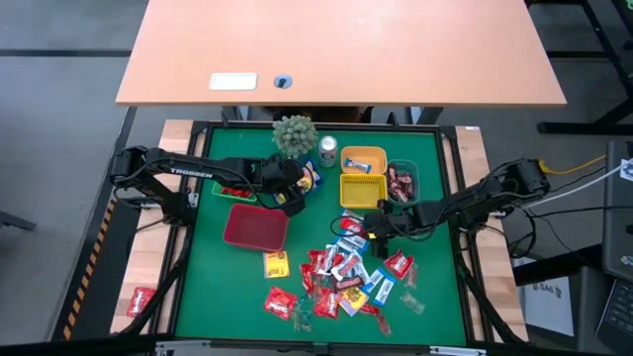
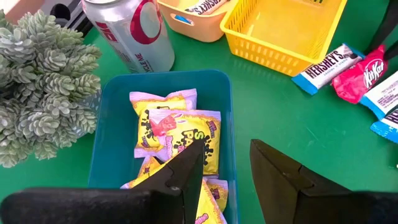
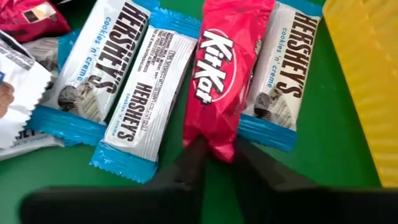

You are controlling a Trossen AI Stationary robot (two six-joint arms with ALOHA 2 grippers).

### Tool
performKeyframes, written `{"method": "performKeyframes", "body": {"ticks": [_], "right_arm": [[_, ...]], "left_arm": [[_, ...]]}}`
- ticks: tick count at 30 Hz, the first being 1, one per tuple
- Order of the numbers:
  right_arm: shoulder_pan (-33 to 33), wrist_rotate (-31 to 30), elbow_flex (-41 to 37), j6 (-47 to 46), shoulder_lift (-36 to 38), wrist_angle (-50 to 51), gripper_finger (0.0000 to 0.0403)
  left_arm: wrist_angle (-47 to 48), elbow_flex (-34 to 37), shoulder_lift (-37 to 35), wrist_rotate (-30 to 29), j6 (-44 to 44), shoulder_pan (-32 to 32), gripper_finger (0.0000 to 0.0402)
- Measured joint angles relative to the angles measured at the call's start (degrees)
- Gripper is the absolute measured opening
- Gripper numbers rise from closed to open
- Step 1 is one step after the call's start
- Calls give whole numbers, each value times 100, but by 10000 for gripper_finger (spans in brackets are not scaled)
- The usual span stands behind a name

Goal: Sort candy
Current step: Put the red chocolate bar into the green bin

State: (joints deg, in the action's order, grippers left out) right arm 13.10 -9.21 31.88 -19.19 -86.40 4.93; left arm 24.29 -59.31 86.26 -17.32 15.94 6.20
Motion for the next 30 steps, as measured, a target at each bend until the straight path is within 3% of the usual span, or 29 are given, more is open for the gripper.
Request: {"method": "performKeyframes", "body": {"ticks": [5,20,30], "right_arm": [[0,41,-1,8,14,17,6],[4,335,557,193,187,708,2],[-2,70,1155,801,391,937,2]], "left_arm": [[2,0,0,1,0,-1,119],[-194,2,0,4,-10,-174,119],[-997,9,0,914,-1491,-573,119]]}}
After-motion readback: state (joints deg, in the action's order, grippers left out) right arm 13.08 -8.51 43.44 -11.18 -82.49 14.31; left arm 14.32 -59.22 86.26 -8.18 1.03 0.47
